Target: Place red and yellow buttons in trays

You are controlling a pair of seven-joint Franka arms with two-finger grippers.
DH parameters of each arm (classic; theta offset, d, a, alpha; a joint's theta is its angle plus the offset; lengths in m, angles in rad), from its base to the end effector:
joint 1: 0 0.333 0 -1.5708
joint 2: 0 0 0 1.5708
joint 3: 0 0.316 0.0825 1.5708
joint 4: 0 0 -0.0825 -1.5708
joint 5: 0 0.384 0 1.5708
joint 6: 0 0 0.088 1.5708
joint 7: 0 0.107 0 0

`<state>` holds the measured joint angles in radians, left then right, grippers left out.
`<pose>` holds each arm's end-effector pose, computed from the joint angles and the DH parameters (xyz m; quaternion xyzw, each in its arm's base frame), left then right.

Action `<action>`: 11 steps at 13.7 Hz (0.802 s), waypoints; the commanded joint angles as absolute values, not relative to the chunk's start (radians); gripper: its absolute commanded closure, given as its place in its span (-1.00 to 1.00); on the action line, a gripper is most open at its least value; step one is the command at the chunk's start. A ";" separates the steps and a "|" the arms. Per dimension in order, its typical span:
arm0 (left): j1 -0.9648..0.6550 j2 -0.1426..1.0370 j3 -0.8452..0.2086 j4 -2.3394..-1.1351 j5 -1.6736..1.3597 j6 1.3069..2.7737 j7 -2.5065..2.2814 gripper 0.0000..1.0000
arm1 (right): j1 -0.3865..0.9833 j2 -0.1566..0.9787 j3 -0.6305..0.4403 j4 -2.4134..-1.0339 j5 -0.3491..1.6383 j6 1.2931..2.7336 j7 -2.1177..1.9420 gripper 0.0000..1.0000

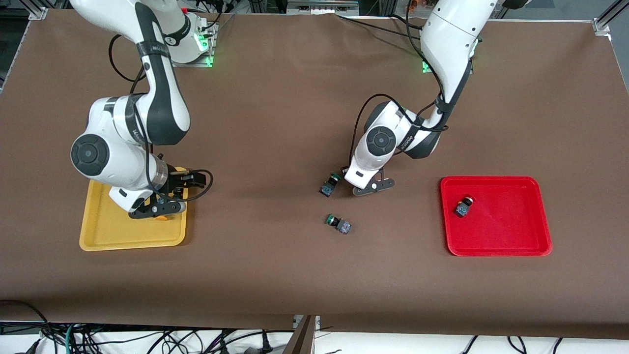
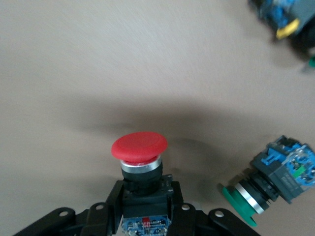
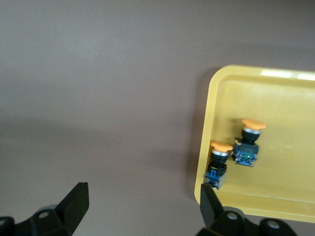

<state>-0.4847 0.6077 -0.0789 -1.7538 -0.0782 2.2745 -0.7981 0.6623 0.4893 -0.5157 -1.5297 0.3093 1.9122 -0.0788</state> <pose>0.5553 -0.3484 0.2174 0.9866 0.1490 -0.0658 0.0130 0.6569 0.1709 0.3990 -0.9962 -0.0805 0.0203 0.0264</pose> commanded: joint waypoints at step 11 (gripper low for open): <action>-0.014 0.523 -0.078 -1.617 0.043 1.782 0.142 0.69 | 0.304 0.011 -0.120 -1.589 0.048 1.522 0.071 -0.99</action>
<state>-0.0685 0.4991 -0.0623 -1.6199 -0.0188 1.7977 0.0097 0.4020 0.1148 -0.2184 -1.5016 0.0738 1.5368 0.0432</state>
